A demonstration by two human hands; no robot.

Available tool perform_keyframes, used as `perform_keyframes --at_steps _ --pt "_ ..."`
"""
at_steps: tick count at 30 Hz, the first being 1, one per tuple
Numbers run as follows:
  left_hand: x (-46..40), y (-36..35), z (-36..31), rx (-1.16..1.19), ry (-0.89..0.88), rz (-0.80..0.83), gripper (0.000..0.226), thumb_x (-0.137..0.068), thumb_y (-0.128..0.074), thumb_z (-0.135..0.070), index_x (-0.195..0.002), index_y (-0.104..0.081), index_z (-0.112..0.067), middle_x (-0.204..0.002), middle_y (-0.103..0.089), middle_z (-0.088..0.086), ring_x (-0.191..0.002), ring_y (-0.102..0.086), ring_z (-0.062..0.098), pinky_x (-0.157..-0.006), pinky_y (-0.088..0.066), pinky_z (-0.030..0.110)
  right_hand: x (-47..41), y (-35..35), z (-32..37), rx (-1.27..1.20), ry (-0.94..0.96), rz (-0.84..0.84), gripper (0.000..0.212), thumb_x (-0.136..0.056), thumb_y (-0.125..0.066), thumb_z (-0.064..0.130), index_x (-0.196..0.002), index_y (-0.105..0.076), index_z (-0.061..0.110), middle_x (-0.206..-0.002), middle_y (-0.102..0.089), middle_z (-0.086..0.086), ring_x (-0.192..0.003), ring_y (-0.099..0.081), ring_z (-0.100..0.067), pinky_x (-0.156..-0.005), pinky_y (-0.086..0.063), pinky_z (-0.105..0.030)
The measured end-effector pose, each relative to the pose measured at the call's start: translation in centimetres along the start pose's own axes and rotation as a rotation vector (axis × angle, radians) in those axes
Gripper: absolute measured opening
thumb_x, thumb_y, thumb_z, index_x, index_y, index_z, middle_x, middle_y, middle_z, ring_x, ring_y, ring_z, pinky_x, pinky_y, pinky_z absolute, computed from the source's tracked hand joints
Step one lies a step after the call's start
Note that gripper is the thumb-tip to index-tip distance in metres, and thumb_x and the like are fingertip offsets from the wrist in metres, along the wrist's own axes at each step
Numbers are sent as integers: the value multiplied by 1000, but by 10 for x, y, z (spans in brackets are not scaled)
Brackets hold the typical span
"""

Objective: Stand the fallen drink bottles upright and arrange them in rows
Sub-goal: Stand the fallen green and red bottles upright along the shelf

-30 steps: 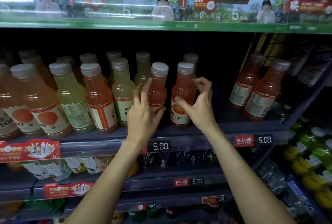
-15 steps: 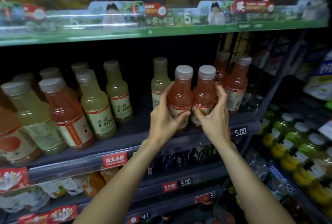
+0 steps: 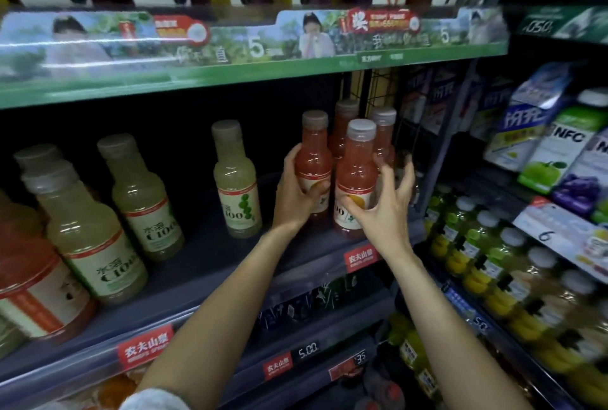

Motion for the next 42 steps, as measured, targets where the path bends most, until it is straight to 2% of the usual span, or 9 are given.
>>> perform_keyframes --at_steps 2,4,10,14,19,24,29,34,42 --pt "-3 -5 3 -68 9 28 83 -87 -69 -26 -149 -14 -33 -155 -25 5 -139 -32 16 -114 -29 44 -1 2 -3 -136 -14 90 81 -77 -77 23 -142 -30 29 -148 -10 2 -128 -8 24 -101 -18 1" --pt "-2 -11 -1 -119 76 74 85 -89 -57 -51 -145 7 -51 -161 -3 6 -145 -18 22 -116 -21 48 -1 2 -7 -168 -11 110 81 -80 -74 20 -144 -25 30 -146 -15 4 -116 -8 35 -89 -17 9" --pt "0 -23 -17 26 222 187 87 -79 -32 -79 -138 26 -52 -159 17 -3 -147 -5 20 -111 -23 38 1 -9 -9 -151 -31 85 84 -81 -72 33 -145 -19 39 -157 0 -3 -145 -6 -16 -114 -24 -40" --pt "11 -10 -34 116 299 225 75 -97 -40 -50 -150 10 -35 -148 -25 -15 -134 -32 7 -76 -37 5 5 -8 -7 -19 -46 47 83 -81 -70 37 -147 -21 29 -156 -7 -12 -144 -9 -30 -114 -22 -52" --pt "63 44 -52 -248 29 77 50 -95 -55 -27 -143 -39 -22 -137 -52 -6 -124 -47 5 -98 -38 21 41 -5 32 34 285 -239 40 -89 -62 17 -127 -53 8 -140 -41 -15 -131 -32 -28 -111 -27 -38" --pt "115 115 -61 -834 -357 -337 28 -88 -54 -23 -113 -64 -14 -99 -68 1 -86 -60 21 -73 -46 30 62 -46 82 -205 396 -34 28 -88 -58 13 -115 -59 6 -121 -56 -10 -117 -47 -23 -103 -35 -32" --pt "140 200 -47 -961 -228 -692 47 -82 -58 -20 -124 -47 -4 -115 -54 25 -105 -45 34 -92 -38 41 40 -108 98 -288 158 311 85 -75 -75 15 -145 -27 16 -150 -24 -15 -141 -22 -26 -113 -21 -32" --pt "134 220 -40 -1077 -44 -481 92 -72 -72 -13 -146 -20 6 -148 -20 35 -139 -22 45 -115 -22 43 33 -140 103 -441 1 477 97 -81 -70 6 -149 -6 28 -148 -29 -3 -127 -37 -7 -96 -31 -13" --pt "114 209 -40 -1142 -90 -568 101 -70 -80 -17 -146 -19 8 -126 -41 35 -104 -42 41 -90 -41 41 56 -136 107 -407 86 453 91 -83 -69 13 -147 -9 37 -142 -33 -3 -121 -37 -6 -102 -35 -30"
Point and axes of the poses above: each hand's wrist, its own x-axis away from the middle knuckle, its own y-axis out of the back of the hand, z = x × y, the point moved 2 cm from there along -x, towards the middle knuckle
